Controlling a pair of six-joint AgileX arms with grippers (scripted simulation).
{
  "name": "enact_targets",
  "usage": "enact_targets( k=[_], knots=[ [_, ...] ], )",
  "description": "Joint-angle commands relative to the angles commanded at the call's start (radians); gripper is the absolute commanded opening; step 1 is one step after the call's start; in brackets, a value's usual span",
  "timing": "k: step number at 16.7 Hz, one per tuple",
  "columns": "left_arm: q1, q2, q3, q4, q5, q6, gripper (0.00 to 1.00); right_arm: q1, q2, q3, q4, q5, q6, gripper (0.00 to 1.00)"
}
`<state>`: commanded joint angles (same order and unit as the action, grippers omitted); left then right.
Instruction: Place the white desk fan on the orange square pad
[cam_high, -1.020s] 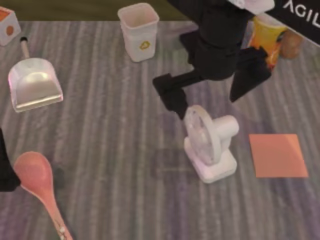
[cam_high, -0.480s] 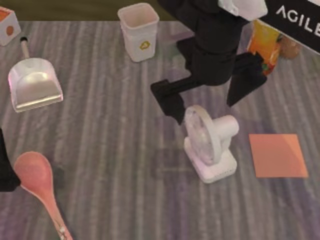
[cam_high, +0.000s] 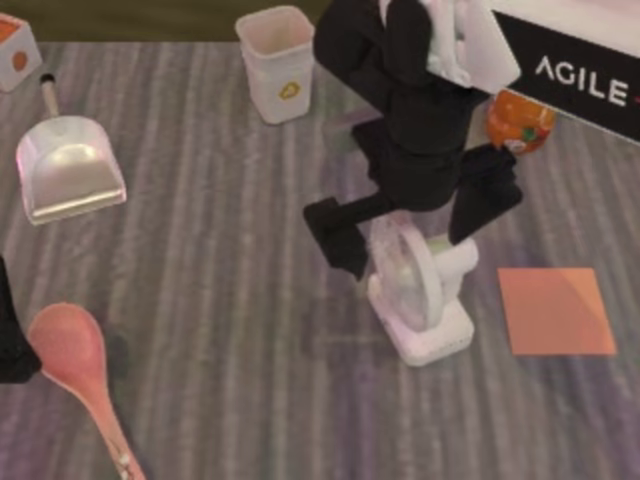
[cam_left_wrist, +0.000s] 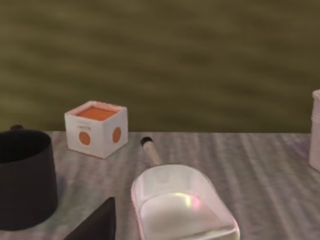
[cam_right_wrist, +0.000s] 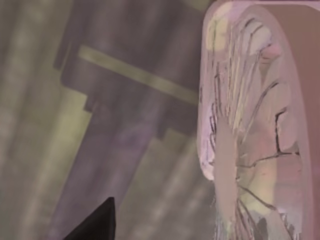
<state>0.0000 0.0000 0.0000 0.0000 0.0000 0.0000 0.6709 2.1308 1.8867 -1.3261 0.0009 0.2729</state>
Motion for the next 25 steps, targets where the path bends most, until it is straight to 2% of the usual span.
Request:
enact_targets(
  k=[2,15,25],
  knots=[
    [0.0,0.0,0.0,0.0,0.0,0.0,1.0,0.0,0.0,0.0,0.0,0.0,0.0,1.0],
    [0.0,0.0,0.0,0.0,0.0,0.0,1.0,0.0,0.0,0.0,0.0,0.0,0.0,0.02],
    [0.0,0.0,0.0,0.0,0.0,0.0,1.0,-0.003,-0.005,0.002,-0.003,0.001,0.0,0.0]
  ],
)
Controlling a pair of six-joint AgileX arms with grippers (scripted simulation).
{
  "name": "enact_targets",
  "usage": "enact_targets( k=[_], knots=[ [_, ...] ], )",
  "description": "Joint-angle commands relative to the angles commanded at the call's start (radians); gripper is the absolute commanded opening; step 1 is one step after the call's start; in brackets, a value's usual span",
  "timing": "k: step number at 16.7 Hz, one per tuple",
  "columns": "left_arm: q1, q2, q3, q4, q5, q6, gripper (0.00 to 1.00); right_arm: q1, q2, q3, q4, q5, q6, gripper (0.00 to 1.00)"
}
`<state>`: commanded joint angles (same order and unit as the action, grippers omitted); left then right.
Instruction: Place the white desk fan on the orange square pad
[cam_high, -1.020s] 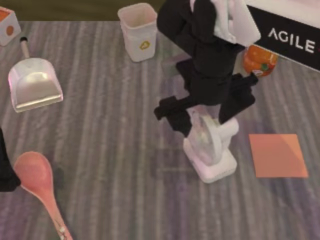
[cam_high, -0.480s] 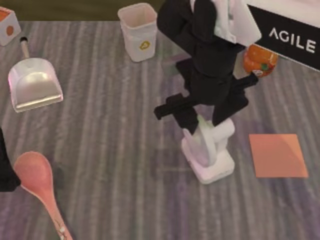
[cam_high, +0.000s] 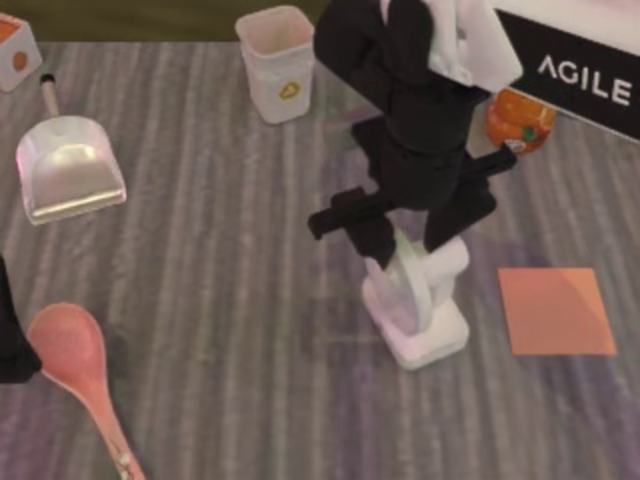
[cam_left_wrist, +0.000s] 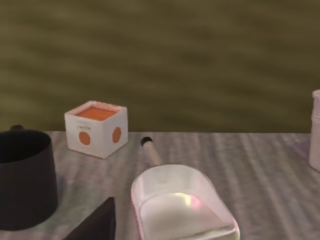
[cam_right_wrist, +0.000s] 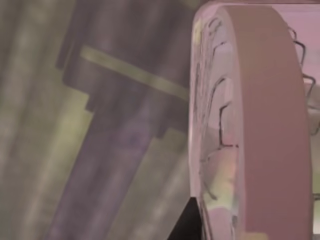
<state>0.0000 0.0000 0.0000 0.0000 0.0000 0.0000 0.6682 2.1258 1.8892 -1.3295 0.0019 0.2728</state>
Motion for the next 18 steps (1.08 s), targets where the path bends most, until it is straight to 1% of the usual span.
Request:
enact_targets(
  k=[2,7,13,15,18],
  knots=[
    [0.0,0.0,0.0,0.0,0.0,0.0,1.0,0.002,0.007,0.038,-0.037,0.001,0.0,0.0],
    [0.0,0.0,0.0,0.0,0.0,0.0,1.0,0.007,0.024,0.22,-0.195,0.0,-0.001,0.0],
    [0.0,0.0,0.0,0.0,0.0,0.0,1.0,0.002,0.02,0.234,-0.208,0.0,-0.001,0.0],
    [0.0,0.0,0.0,0.0,0.0,0.0,1.0,-0.005,0.018,0.224,-0.21,0.0,-0.033,0.0],
    [0.0,0.0,0.0,0.0,0.0,0.0,1.0,-0.035,-0.002,0.184,-0.21,0.0,-0.156,0.0]
  ],
)
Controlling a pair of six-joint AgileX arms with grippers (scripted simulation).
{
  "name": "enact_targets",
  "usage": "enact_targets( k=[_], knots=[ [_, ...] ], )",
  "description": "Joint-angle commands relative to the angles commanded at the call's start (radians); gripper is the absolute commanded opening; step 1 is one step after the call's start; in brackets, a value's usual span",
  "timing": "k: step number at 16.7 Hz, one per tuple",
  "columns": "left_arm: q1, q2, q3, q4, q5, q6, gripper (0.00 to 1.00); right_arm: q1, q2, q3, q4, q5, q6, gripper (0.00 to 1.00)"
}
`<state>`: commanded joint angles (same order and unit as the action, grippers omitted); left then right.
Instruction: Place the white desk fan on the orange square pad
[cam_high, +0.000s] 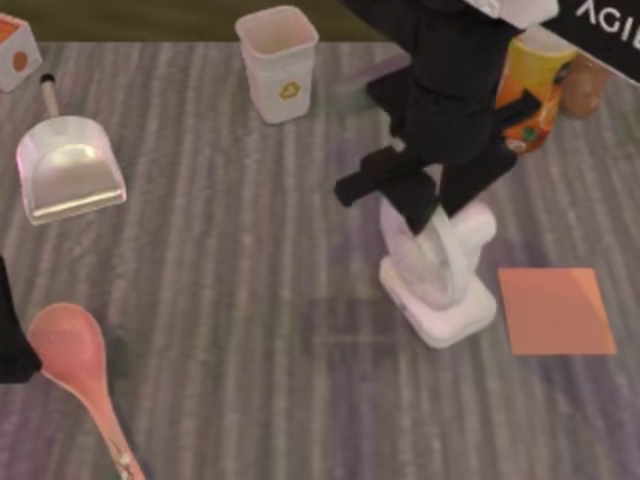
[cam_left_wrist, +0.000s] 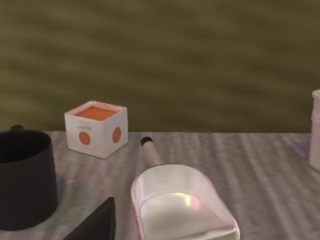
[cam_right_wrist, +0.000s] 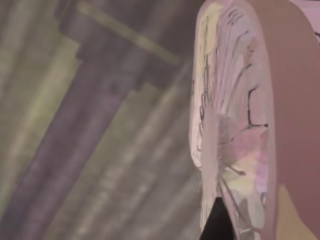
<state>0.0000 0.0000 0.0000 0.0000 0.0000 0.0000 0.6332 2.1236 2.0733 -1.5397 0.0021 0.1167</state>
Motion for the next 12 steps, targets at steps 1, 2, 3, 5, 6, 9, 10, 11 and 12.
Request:
enact_targets(
  k=[1,2,3,5,6,9,10,11,12],
  knots=[
    [0.0,0.0,0.0,0.0,0.0,0.0,1.0,-0.014,-0.011,-0.018,0.002,0.0,-0.06,0.0],
    [0.0,0.0,0.0,0.0,0.0,0.0,1.0,-0.03,-0.025,-0.038,0.005,0.0,-0.128,0.0],
    [0.0,0.0,0.0,0.0,0.0,0.0,1.0,-0.048,-0.042,-0.059,0.01,0.0,-0.206,0.0],
    [0.0,0.0,0.0,0.0,0.0,0.0,1.0,-0.088,-0.081,-0.106,0.022,-0.001,-0.382,0.0],
    [0.0,0.0,0.0,0.0,0.0,0.0,1.0,-0.109,-0.102,-0.131,0.03,-0.002,-0.478,0.0],
    [0.0,0.0,0.0,0.0,0.0,0.0,1.0,-0.176,-0.173,-0.211,0.055,-0.004,-0.781,0.0],
    [0.0,0.0,0.0,0.0,0.0,0.0,1.0,-0.198,-0.196,-0.24,0.064,-0.005,-0.88,0.0],
    [0.0,0.0,0.0,0.0,0.0,0.0,1.0,-0.22,-0.219,-0.268,0.071,-0.005,-0.974,0.0],
    [0.0,0.0,0.0,0.0,0.0,0.0,1.0,-0.241,-0.24,-0.296,0.078,-0.006,-1.062,0.0]
  ],
)
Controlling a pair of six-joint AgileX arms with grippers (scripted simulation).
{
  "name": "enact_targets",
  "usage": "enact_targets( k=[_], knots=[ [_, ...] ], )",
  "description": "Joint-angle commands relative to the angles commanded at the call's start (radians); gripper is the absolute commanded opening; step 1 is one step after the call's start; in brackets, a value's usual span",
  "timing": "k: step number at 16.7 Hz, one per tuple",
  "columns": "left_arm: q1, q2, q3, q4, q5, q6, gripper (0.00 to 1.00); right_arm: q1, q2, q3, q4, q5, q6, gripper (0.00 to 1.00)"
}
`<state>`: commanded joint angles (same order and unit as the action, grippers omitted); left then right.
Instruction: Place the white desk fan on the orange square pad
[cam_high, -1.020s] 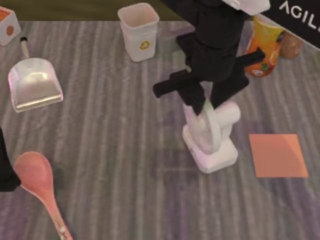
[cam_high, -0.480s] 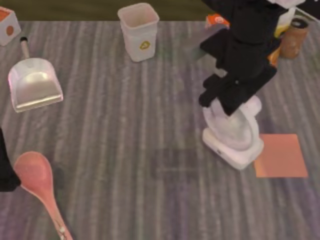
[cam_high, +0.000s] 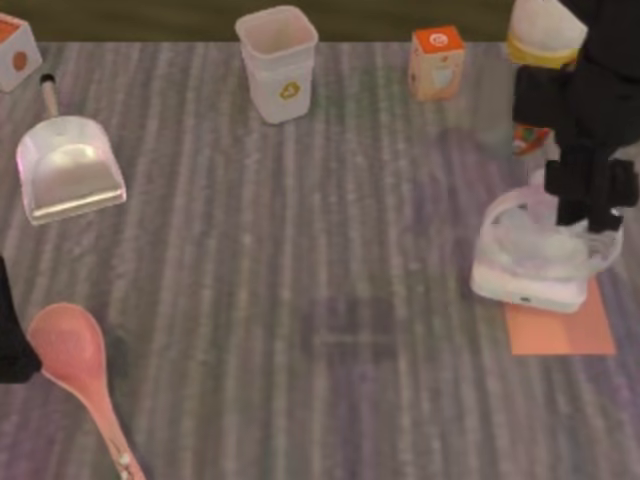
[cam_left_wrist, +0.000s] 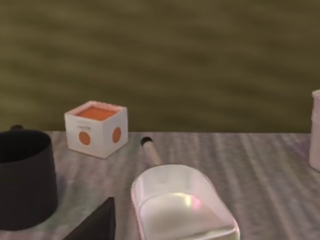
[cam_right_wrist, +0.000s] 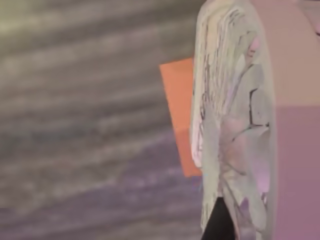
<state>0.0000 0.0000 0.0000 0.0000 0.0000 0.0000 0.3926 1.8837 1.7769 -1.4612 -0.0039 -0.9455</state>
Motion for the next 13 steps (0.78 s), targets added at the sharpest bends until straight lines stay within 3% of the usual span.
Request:
enact_targets(
  k=[3,6,13],
  knots=[
    [0.0,0.0,0.0,0.0,0.0,0.0,1.0,-0.054,-0.055,-0.076,0.018,-0.001,-0.211,0.0],
    [0.0,0.0,0.0,0.0,0.0,0.0,1.0,-0.09,-0.093,-0.129,0.031,-0.001,-0.331,0.0],
    [0.0,0.0,0.0,0.0,0.0,0.0,1.0,-0.093,-0.098,-0.143,0.037,-0.001,-0.354,0.0]
  ],
)
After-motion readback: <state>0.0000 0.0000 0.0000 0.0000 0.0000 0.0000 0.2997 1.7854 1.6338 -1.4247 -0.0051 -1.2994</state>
